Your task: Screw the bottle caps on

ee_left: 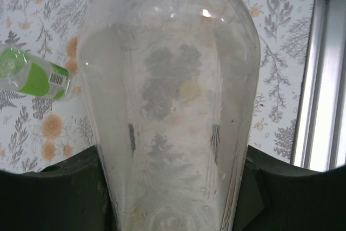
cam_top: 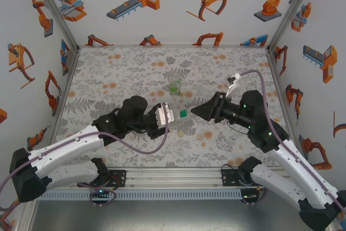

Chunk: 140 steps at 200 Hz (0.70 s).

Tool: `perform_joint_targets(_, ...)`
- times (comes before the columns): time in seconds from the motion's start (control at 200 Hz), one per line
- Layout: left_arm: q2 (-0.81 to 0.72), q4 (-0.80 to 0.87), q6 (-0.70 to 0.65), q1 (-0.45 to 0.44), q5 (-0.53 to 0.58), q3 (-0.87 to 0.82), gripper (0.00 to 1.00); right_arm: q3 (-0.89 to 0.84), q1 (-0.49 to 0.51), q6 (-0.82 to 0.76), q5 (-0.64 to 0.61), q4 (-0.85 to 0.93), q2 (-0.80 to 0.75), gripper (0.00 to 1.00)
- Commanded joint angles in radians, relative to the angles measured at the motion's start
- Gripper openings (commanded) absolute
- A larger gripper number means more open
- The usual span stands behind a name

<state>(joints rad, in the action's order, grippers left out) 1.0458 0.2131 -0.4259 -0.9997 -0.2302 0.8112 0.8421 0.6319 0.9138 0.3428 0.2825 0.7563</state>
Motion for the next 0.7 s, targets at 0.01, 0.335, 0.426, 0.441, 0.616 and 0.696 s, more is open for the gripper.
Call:
perform_joint_targets(0.01,0.016,-0.201,-0.007,-0.020,-0.061,0.035,0.01,-0.018,0.005,0.344,-0.066,0.097,0.053,0.02)
perform_joint_targets(0.335,0.065,-0.200,-0.017,-0.020,-0.058,0.060,0.01,-0.048,0.005,0.310,-0.115,0.040,0.013,0.32)
perform_joint_targets(0.426,0.056,-0.190,-0.013,-0.020,-0.074,0.056,0.01,-0.033,0.003,0.206,-0.129,0.043,-0.021,0.54)
perform_joint_targets(0.441,0.055,-0.188,-0.014,-0.020,-0.080,0.056,0.01,-0.029,0.003,0.186,-0.131,0.045,-0.026,0.56)
perform_joint_targets(0.616,0.038,-0.121,-0.033,-0.019,-0.202,0.063,0.03,0.026,0.003,-0.097,-0.095,0.045,-0.073,0.72)
perform_joint_targets(0.696,0.031,-0.083,-0.040,-0.018,-0.255,0.069,0.05,0.049,0.003,-0.229,-0.069,0.047,-0.093,0.72)
